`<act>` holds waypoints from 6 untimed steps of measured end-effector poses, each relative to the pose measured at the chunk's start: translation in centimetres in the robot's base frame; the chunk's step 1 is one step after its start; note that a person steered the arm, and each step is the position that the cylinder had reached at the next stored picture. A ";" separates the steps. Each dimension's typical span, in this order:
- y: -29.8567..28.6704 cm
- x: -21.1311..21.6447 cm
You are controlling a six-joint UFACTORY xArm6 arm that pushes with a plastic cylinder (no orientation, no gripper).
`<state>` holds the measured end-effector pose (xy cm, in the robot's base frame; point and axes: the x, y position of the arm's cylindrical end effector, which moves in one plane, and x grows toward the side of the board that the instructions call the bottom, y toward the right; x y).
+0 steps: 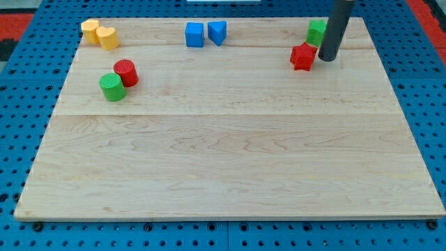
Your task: Place the red star diagonal to the green star
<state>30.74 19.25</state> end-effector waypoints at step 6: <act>0.1 -0.6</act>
